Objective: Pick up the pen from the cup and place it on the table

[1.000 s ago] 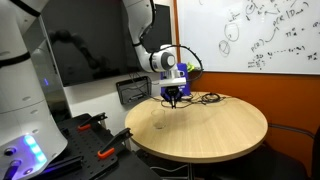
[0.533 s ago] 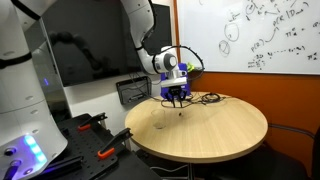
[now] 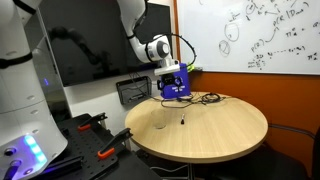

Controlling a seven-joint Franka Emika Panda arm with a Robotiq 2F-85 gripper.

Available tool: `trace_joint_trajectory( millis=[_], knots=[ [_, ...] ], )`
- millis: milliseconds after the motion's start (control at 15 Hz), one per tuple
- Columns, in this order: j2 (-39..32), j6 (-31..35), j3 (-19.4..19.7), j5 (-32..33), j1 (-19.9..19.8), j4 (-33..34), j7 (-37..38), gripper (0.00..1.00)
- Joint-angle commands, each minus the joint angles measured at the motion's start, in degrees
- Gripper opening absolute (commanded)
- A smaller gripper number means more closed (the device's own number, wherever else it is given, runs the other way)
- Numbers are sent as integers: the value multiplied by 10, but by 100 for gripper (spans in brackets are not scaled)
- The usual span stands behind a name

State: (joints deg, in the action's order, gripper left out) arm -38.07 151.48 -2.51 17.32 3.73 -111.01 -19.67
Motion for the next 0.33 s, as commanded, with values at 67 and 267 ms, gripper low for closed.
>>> trace_joint_trajectory(
  millis=[67,267],
  knots=[
    [87,-92,-7,-6,9,-61,18,100],
    [119,-93,-6,18,18,-88,24,100]
  ],
)
